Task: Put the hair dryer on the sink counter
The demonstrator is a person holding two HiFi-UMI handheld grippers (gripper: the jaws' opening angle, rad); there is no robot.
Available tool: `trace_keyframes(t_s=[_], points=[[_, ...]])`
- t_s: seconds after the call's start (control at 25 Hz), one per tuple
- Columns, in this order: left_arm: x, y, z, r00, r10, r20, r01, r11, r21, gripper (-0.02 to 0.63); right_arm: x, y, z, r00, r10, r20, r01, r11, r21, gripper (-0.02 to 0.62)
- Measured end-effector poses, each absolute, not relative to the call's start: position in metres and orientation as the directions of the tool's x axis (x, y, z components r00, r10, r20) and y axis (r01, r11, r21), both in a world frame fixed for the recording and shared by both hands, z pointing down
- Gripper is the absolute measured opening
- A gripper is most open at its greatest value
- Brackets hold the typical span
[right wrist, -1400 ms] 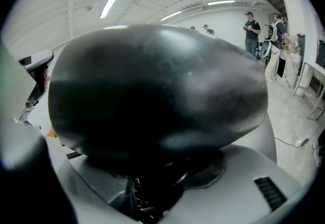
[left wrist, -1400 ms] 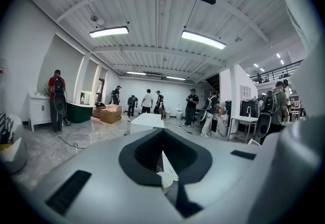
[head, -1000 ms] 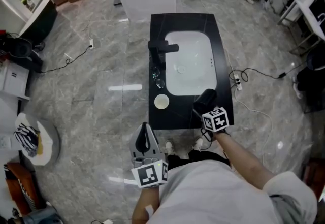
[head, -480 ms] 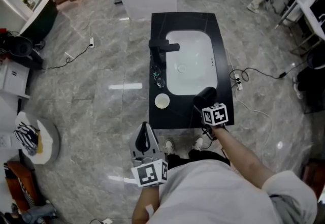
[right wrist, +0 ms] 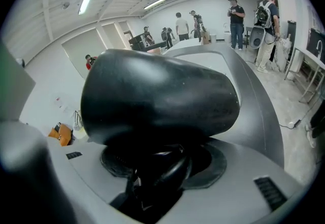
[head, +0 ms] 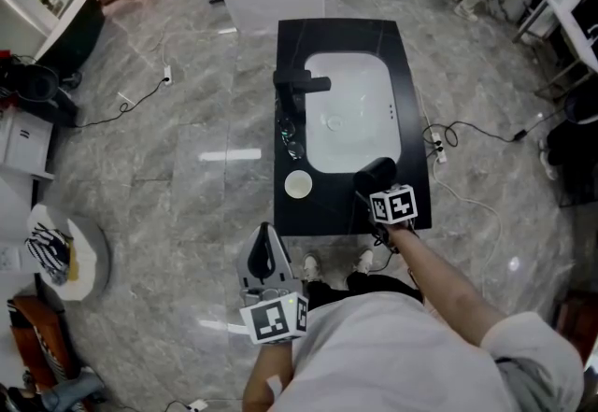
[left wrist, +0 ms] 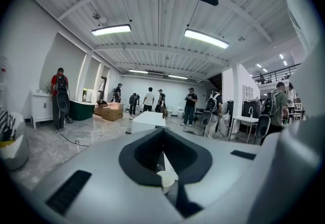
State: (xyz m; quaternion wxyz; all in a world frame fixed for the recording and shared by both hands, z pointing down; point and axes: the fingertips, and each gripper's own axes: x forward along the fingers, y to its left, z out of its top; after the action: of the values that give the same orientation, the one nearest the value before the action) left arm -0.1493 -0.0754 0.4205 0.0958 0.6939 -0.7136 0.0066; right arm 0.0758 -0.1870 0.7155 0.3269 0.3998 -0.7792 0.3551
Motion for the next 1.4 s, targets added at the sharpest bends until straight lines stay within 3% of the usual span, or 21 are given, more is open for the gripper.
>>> trace_keyframes(t_s=[1.4], points=[[-0.154,-0.089,0.427,0.009,-0.988,0.153,-0.983,0.019,0.185,0.002,0.079,-0.186,0.736,-0.417,-0.299,0.859,-0.884,0.353,-0.307,0.235]])
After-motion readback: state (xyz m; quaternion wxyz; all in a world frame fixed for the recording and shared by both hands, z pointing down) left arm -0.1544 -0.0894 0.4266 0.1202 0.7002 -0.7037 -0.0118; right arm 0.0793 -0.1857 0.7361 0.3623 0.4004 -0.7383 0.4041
